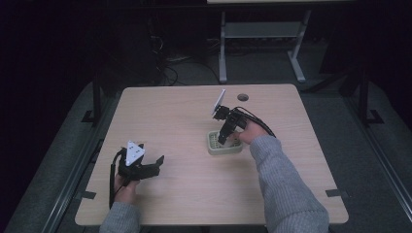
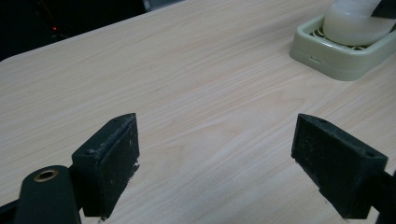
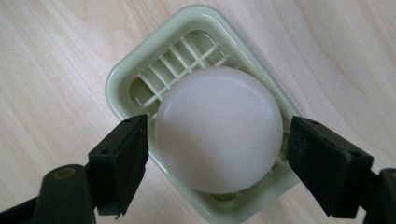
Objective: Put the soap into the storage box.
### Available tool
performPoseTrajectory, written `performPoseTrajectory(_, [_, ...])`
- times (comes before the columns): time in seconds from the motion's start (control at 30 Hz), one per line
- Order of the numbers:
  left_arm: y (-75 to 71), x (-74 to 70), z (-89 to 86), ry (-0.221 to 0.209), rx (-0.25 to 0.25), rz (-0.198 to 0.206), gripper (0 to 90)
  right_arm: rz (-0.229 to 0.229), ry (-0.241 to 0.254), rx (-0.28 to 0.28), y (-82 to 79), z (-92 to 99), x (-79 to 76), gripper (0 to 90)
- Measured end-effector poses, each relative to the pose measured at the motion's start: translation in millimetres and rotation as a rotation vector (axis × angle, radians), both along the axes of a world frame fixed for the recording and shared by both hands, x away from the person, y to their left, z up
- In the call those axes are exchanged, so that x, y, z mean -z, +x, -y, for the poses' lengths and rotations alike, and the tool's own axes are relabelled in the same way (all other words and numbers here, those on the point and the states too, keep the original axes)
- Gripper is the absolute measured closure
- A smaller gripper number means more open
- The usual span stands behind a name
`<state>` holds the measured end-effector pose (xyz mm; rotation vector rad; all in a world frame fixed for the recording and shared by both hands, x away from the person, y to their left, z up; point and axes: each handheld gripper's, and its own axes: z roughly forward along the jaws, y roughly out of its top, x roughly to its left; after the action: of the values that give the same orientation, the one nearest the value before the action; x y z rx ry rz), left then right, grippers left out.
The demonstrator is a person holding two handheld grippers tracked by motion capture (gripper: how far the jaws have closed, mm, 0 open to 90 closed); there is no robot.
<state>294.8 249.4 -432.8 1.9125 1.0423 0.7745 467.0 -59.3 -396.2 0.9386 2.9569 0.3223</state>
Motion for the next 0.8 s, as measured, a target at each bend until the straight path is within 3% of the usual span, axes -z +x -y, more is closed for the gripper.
performPoseTrajectory(0.33, [0.1, 0.1, -0.4, 0.000, -0.001, 0.001, 14.8, 0.006, 0.038, 0.021, -5.3, 11.3, -11.7, 19.4])
performPoseTrajectory(0.8, [0.0, 0.3, -0.1, 0.003, 0.000, 0.000, 14.8, 0.017, 0.051, 0.031, -13.9, 27.1, -22.7, 19.7])
